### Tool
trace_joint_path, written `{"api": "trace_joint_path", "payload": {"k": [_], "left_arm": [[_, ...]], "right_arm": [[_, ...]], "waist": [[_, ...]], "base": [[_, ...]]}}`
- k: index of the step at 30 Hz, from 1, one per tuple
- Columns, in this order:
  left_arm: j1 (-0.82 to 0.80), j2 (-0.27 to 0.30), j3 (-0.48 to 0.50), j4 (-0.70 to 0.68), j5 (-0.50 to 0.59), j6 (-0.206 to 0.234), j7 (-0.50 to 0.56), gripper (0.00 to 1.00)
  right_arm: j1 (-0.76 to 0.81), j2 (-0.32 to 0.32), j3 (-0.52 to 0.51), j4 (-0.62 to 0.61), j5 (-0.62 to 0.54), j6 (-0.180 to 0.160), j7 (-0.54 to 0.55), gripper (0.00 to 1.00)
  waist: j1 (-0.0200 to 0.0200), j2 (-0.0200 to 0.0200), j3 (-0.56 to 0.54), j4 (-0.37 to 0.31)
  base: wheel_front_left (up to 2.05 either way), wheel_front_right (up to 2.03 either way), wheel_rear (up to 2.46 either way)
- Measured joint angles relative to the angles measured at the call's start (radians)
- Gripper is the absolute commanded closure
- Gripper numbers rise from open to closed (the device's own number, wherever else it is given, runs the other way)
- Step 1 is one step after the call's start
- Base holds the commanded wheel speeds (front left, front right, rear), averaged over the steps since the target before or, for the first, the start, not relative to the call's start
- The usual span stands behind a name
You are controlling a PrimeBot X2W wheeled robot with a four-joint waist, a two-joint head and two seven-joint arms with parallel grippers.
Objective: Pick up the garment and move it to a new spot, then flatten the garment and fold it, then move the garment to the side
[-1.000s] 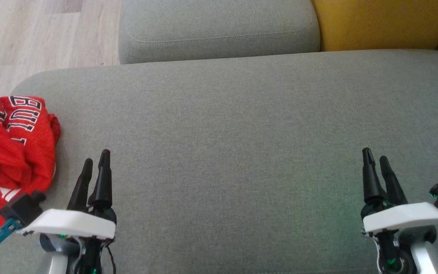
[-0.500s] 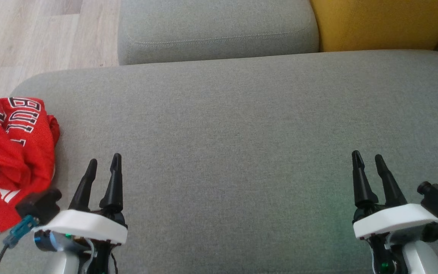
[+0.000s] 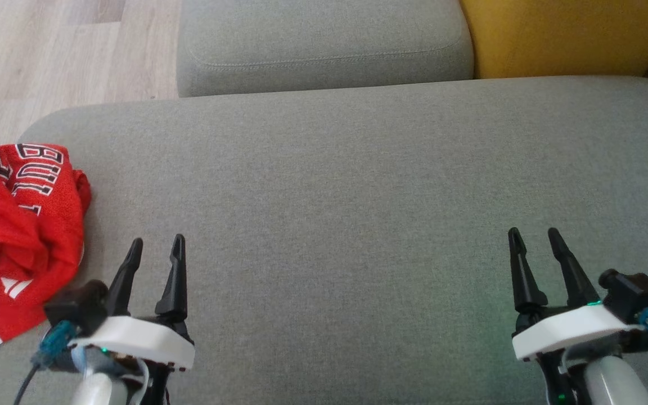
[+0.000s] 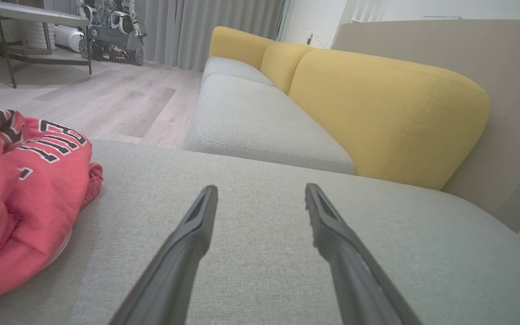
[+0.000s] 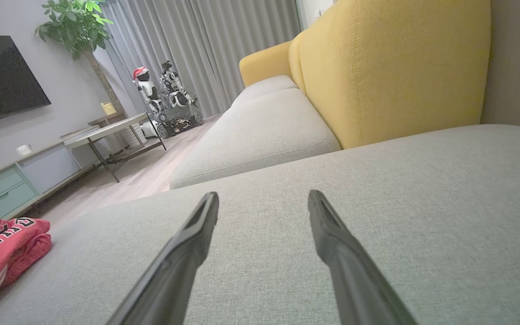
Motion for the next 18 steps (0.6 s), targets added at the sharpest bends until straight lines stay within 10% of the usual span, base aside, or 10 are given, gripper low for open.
{"api": "trace_joint_path", "payload": {"k": [18], "left_arm": [[0.016,0.004,-0.031,0.040,0.166,0.018,-0.048,0.00]], "right_arm": [[0.000,0.010,0.000,0.001,-0.208,0.000,-0.021,0.00]], "waist": [[0.0000,0.0000,-0.002,0.006]], "base": [[0.00,0.00,0.00]]}}
